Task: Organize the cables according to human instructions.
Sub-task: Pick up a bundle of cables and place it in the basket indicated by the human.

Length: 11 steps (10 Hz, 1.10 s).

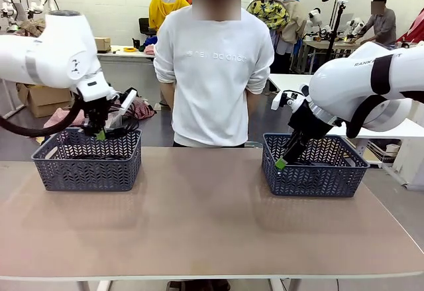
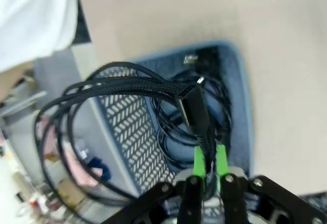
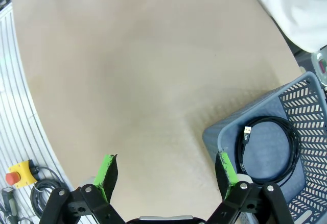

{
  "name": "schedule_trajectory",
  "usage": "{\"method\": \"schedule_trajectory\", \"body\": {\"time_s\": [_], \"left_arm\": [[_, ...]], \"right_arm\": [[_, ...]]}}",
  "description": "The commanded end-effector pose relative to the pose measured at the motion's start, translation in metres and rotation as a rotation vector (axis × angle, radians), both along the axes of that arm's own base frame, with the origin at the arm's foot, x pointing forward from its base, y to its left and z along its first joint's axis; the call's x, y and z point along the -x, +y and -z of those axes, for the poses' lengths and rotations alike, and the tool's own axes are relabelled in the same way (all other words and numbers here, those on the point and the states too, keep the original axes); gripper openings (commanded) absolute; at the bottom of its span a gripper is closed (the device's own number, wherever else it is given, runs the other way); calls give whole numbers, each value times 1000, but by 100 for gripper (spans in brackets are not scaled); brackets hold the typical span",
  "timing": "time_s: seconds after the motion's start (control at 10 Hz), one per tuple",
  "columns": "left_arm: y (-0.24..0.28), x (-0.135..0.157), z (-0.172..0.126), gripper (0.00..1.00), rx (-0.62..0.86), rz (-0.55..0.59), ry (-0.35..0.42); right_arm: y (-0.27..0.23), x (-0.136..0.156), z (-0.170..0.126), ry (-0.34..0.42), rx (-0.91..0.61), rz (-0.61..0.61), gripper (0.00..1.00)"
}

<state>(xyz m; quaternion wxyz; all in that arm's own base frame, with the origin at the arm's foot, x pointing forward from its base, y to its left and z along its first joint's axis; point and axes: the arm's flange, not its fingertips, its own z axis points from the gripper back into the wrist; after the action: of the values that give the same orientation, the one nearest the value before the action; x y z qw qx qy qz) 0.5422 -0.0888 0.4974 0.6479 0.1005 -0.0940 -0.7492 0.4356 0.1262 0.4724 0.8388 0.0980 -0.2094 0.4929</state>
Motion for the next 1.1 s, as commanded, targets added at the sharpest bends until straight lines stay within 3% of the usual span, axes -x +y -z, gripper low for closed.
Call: {"method": "schedule_trajectory", "body": {"time_s": [0.0, 0.4, 0.9, 1.0], "left_arm": [[14, 1, 10, 0, 36, -50, -40], [27, -12, 37, 0, 50, -105, -23], [27, -16, 49, 0, 55, -136, -11], [27, -15, 49, 29, 63, -131, -7]], "right_arm": [[1, -2, -2, -3, 2, 2, 100], [1, -2, -2, -3, 2, 2, 100], [1, -2, -2, -3, 2, 2, 100], [1, -2, -2, -3, 2, 2, 100]]}}
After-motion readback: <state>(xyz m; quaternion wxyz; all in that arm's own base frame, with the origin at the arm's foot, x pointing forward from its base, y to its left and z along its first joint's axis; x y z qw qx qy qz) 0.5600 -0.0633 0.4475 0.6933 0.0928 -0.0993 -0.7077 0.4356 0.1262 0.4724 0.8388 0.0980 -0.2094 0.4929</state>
